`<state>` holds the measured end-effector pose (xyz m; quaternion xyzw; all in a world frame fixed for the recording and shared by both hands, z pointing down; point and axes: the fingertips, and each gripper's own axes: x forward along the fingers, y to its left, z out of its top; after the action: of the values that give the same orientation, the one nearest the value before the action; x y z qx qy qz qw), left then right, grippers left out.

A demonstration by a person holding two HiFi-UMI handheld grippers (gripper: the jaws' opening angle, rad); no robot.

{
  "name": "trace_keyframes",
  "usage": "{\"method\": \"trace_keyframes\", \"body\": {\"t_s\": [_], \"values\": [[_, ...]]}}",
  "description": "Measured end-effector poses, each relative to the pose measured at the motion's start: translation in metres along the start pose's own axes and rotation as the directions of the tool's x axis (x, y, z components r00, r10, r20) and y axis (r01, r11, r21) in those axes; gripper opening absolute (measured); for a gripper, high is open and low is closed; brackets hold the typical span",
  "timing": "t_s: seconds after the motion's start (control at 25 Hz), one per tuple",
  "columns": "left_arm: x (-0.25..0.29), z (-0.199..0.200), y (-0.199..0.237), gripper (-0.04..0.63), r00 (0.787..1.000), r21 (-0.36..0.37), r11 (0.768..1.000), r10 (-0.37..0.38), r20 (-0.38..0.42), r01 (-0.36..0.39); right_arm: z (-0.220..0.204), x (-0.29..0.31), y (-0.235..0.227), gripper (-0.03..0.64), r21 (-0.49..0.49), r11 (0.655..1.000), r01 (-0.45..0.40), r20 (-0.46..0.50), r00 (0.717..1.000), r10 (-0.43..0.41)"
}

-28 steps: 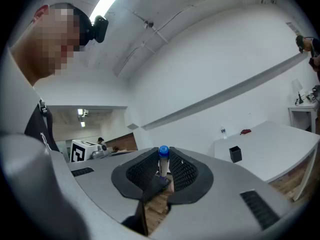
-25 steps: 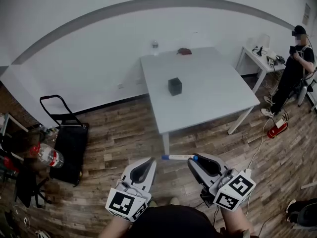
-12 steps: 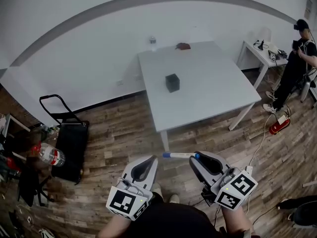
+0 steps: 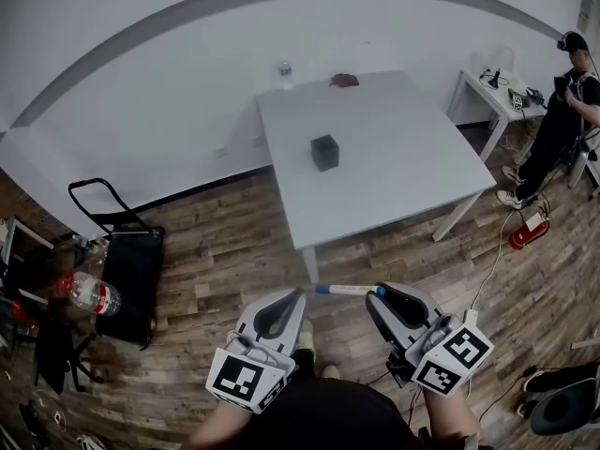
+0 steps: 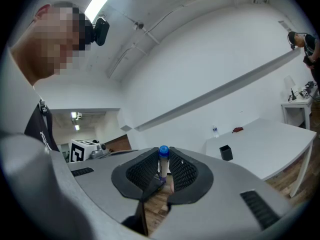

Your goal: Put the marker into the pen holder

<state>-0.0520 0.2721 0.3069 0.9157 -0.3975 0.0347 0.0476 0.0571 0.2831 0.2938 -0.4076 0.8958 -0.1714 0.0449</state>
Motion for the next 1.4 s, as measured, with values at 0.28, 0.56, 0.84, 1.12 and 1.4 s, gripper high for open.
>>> {"method": "trace_keyframes", "body": {"t_s": [0.28,0.56,0.84,1.12,1.4], "values": [[0.029,-0.001,0.028,0.006,1.0,-0.003,1.0,-0.021,-0.004,0.021,0.006,0.026,-0.025,0.072,0.005,0.999,0.044,-0.014,0.999,-0.044],[0.056,0.004,0.074,0.006,0.999,-0.006,0.999,-0.036,0.0,0.036,0.017,0.074,-0.043,0.072,0.001,0.997,0.074,-0.022,0.997,-0.074],[0.084,0.009,0.122,0.006,0.998,-0.009,0.998,-0.06,0.009,0.06,0.025,0.125,-0.06,0.073,-0.003,0.993,0.115,-0.04,0.993,-0.115],[0.109,0.005,0.159,0.006,0.997,-0.013,0.997,-0.081,0.004,0.081,0.027,0.166,-0.082,0.073,-0.004,0.988,0.154,-0.064,0.986,-0.154],[0.133,0.003,0.182,0.006,0.996,-0.036,0.996,-0.086,0.0,0.086,0.03,0.19,-0.106,0.072,-0.01,0.981,0.193,-0.082,0.978,-0.193]]}}
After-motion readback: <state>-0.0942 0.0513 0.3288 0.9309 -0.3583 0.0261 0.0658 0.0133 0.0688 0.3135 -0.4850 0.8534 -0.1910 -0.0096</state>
